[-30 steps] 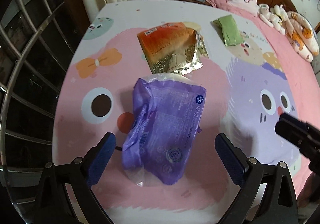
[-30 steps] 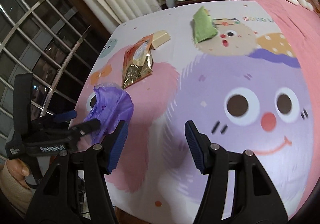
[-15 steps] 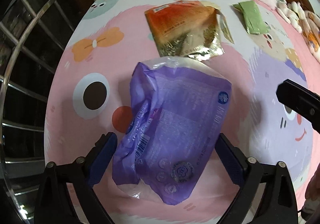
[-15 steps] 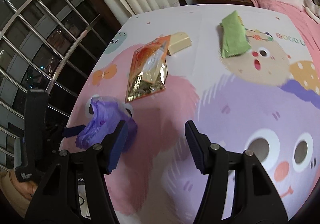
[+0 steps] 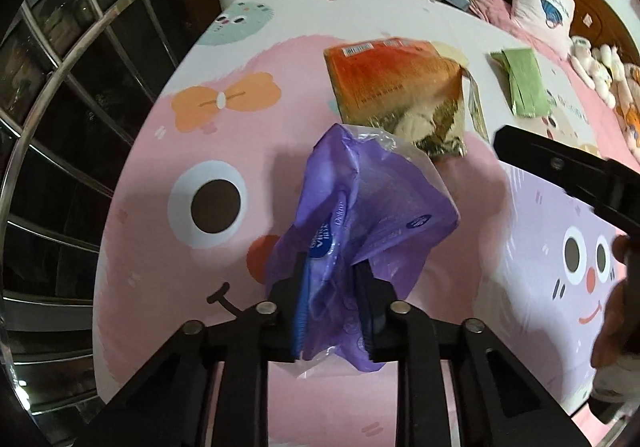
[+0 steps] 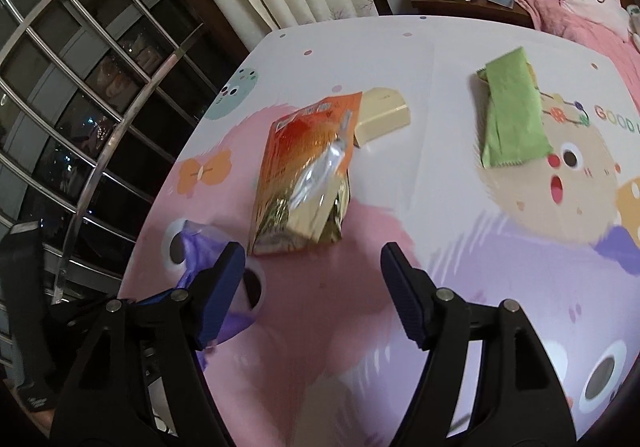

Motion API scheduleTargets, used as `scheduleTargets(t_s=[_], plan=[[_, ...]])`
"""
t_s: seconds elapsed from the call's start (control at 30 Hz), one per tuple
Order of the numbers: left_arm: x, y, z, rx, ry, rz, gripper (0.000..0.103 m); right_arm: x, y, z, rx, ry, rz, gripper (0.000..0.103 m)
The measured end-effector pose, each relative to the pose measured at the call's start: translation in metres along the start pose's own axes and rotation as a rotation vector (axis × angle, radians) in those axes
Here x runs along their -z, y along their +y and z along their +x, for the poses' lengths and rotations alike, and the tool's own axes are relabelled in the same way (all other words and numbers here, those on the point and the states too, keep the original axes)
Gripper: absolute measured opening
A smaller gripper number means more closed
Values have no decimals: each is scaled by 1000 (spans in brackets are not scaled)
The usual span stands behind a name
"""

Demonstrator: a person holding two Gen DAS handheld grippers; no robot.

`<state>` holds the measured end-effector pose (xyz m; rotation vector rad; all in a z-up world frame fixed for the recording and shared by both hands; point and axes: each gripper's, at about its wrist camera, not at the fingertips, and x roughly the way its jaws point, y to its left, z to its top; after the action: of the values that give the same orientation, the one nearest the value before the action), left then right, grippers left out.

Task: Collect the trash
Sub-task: 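Grasp the purple plastic bag with the left tool while the right tool grasps the orange snack packet, then carry purple bag and orange packet over the bin and open both tools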

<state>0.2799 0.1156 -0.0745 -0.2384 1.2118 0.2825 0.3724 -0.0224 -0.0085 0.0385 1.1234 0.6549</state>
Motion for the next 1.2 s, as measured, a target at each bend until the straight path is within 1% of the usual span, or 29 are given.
scheduleTargets(t_s=[0.13, 0.27, 0.4, 0.6, 0.73, 0.77, 0.83, 0.87, 0.9, 0.93, 1.0, 1.1, 1.2], plan=[[-5, 4, -8, -34, -36, -22, 12, -17, -1, 19, 14, 6, 0, 70], [-11, 12, -14, -57, -55, -72, 11, -33, -3, 38, 13, 6, 11, 70], [-14, 17, -17, -71, -62, -108, 11, -47, -5, 58, 37, -1, 8, 70], [-17, 22, -16, -81, -65, -144, 11, -56, -9, 85, 42, 22, 29, 70], [-17, 23, -14, -86, -61, -153, 11, -54, -5, 94, 37, 14, 7, 70], [-17, 23, -14, -85, -60, -156, 11, -54, -3, 95, 35, 12, 0, 68], [-17, 23, -13, -84, -56, -160, 11, -53, 0, 97, 20, 18, -4, 58], [-17, 23, -13, -82, -54, -163, 11, -53, 1, 98, 12, 23, -5, 48], [-17, 24, -12, -78, -53, -165, 11, -53, 2, 99, 3, 31, -3, 40], [-16, 23, -13, -75, -53, -167, 11, -53, 3, 100, -1, 39, -3, 37], [-16, 22, -13, -74, -53, -167, 11, -52, 5, 99, -11, 41, -5, 22], [-12, 21, -16, -66, -55, -163, 11, -46, 6, 91, -55, 43, 8, 13], [-8, 22, -20, -60, -59, -156, 11, -35, 9, 77, -70, 35, -9, 10]])
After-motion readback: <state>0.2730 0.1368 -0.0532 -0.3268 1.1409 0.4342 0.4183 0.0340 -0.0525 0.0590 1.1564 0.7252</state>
